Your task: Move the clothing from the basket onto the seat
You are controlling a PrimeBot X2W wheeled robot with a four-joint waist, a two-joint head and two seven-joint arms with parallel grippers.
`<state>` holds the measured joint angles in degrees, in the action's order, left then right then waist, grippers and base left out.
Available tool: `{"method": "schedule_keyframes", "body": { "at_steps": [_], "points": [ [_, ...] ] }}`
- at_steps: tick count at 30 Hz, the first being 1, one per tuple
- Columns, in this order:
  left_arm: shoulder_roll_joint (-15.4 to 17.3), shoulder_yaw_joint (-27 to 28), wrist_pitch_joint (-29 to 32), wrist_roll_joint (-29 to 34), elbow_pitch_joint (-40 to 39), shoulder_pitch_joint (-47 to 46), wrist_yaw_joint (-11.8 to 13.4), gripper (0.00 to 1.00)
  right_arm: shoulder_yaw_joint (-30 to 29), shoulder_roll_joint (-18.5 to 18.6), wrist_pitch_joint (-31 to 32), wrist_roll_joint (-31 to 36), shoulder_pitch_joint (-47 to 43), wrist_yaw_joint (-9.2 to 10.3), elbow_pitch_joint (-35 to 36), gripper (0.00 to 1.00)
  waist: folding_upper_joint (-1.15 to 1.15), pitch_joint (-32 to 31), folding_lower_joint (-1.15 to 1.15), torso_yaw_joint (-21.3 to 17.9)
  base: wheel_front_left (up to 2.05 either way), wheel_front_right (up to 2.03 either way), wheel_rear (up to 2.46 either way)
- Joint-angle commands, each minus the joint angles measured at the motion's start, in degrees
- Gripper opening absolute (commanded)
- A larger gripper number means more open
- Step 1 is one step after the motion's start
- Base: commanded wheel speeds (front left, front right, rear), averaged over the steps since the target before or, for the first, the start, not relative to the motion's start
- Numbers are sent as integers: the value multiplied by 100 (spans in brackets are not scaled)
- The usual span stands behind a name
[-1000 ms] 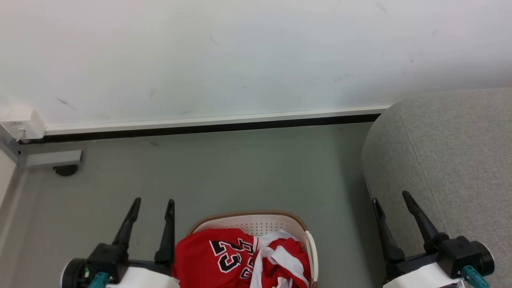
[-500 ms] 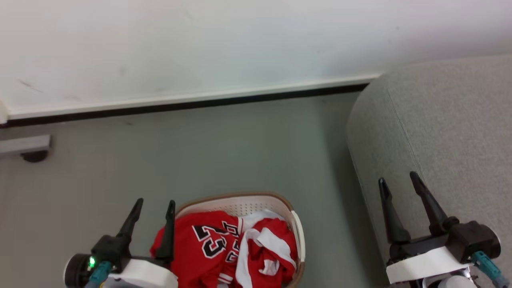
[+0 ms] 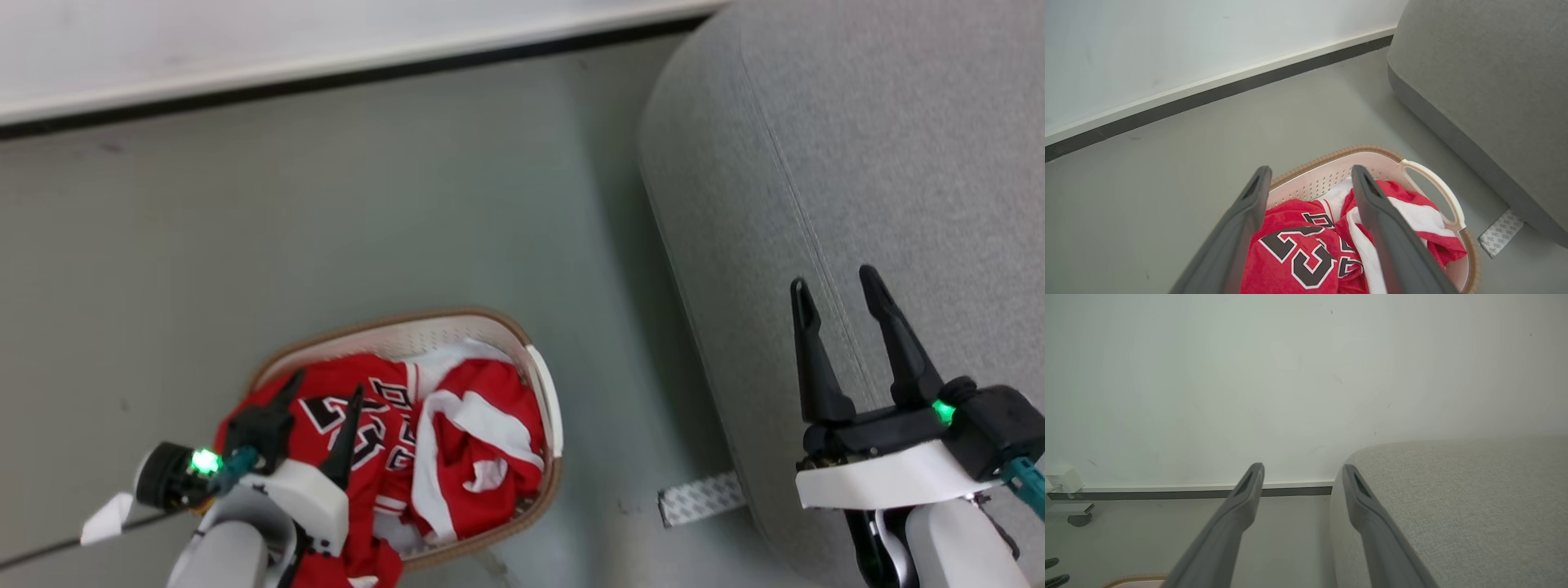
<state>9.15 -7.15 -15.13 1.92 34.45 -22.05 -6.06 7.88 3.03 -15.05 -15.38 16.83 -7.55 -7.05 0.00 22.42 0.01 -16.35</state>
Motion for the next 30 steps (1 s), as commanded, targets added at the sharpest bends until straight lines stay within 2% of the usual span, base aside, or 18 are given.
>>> {"method": "schedule_keyframes", "body": {
  "at_steps": [1, 8, 15, 21, 26, 27, 28, 29, 30],
  "points": [
    [100, -33, -4, 64, 161, -170, -30, 100, -5, -13, -19, -49, 105, 12, 48, 100, 0, 420, -1, -298, 0, 0, 0],
    [358, -448, 57, 289, 1714, -1135, -94, 100, 30, -18, -19, -315, 356, 12, 164, 100, 0, 1081, -1, -580, 0, 0, 0],
    [584, -819, 424, 468, 2986, -1857, -127, 100, 106, -15, -19, -553, 569, 12, 245, 100, 0, 1623, -1, -885, 0, 0, 0],
    [698, -1067, 828, 536, 3603, -2289, -139, 100, 197, -16, -19, -780, 663, 12, 253, 100, 0, 1987, -1, -1131, 0, 0, 0],
    [776, -1283, 1413, 604, 3831, -2456, -144, 100, 267, -14, -19, -894, 694, 12, 229, 100, 0, 2184, -1, -1276, 0, 0, 0],
    [762, -1328, 1502, 603, 3850, -2454, -144, 95, 274, -14, -19, -894, 696, 12, 224, 100, 0, 2196, -1, -1288, 0, 0, 0],
    [762, -1368, 1557, 592, 3868, -2456, -144, 62, 282, -15, -19, -898, 697, 12, 218, 100, 0, 2204, -1, -1296, 0, 0, 0],
    [761, -1401, 1570, 561, 3878, -2459, -145, 40, 287, -15, -19, -908, 695, 12, 212, 100, 0, 2204, -1, -1299, 0, 0, 0],
    [753, -1432, 1582, 527, 3886, -2456, -145, 0, 286, -15, -19, -911, 692, 12, 203, 100, 0, 2196, -1, -1296, 0, 0, 0]
  ]
}}
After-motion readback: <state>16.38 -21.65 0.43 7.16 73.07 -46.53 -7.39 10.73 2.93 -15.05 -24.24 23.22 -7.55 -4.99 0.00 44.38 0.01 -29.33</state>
